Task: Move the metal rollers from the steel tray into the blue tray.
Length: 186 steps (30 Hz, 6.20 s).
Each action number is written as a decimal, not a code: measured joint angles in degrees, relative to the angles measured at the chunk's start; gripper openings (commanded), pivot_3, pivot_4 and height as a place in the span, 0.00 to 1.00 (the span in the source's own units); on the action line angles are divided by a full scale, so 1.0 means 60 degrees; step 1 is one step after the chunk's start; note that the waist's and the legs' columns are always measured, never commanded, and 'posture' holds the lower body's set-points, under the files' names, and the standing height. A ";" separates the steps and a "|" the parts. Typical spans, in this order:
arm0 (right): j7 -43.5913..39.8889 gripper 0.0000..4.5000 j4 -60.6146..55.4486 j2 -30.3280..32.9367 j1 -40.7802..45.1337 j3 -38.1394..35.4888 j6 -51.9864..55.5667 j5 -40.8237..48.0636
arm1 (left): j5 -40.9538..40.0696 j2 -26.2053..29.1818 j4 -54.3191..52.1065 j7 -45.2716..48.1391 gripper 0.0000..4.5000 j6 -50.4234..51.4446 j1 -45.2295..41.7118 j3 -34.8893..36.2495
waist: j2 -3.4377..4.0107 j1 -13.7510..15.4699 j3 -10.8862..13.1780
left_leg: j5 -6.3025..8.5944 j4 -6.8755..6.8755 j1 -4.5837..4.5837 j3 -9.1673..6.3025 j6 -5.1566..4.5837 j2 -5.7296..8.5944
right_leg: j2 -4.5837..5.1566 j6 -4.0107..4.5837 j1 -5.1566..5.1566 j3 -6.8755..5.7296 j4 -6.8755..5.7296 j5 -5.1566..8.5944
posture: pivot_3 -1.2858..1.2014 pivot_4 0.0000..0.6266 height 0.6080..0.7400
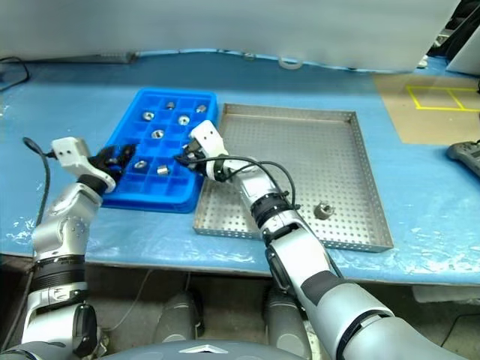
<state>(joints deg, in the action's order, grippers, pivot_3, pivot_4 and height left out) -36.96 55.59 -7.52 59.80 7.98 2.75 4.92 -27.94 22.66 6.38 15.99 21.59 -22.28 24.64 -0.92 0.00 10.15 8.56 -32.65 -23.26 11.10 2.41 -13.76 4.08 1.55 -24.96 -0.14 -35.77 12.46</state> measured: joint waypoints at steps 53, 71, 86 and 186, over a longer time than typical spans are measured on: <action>0.0476 0.81 -0.4832 0.0448 -0.0730 -0.4084 0.6025 0.5498 | -0.2407 -0.2798 0.1973 0.3593 0.74 0.1183 -0.2442 -0.1771 | 0.0000 -0.0071 0.0000 | -0.0010 -0.0018 0.0009 0.0031 -0.0005 0.0004 | -0.0008 -0.0001 0.0001 0.0041 0.0004 -0.0003 | 0.37 0.24 1.00; 0.0871 0.81 -0.4562 0.0487 -0.1015 -0.3988 0.5568 0.5508 | -0.4014 -0.3022 0.1032 0.4282 0.74 0.3206 -0.1869 -0.1376 | 0.0002 -0.0122 0.0001 | -0.0011 -0.0014 0.0013 0.0031 -0.0001 0.0007 | -0.0009 -0.0002 0.0005 0.0044 0.0010 -0.0003 | 0.38 0.24 1.00; 0.0761 0.81 -0.4185 0.0431 -0.1015 -0.3840 0.5404 0.5437 | -0.4334 -0.3499 0.0900 0.3521 0.54 0.3237 -0.1663 -0.1168 | 0.0003 -0.0113 0.0001 | -0.0010 -0.0013 0.0013 0.0030 -0.0004 0.0006 | -0.0008 -0.0002 0.0009 0.0042 0.0014 -0.0003 | 0.39 0.24 1.00; -0.7427 0.81 -0.5220 1.0181 -0.3926 0.0461 0.3774 0.0725 | 0.0536 -0.0688 -0.0278 0.3185 0.80 -0.0247 -0.0248 -0.3171 | 0.0005 0.0142 -0.0001 | 0.0044 -0.0081 0.0072 0.0040 -0.0096 0.0010 | 0.0018 -0.0003 0.0098 0.0040 0.0016 0.0001 | 0.39 0.24 1.00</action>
<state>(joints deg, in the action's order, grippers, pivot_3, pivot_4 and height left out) -81.52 24.27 53.57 36.25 10.75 25.40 9.26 -24.73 18.54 4.71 35.10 20.11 -23.77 5.61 -0.88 0.86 10.15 8.82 -33.13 -22.83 11.34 1.83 -13.70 4.18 1.53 -24.38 0.10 -35.67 12.47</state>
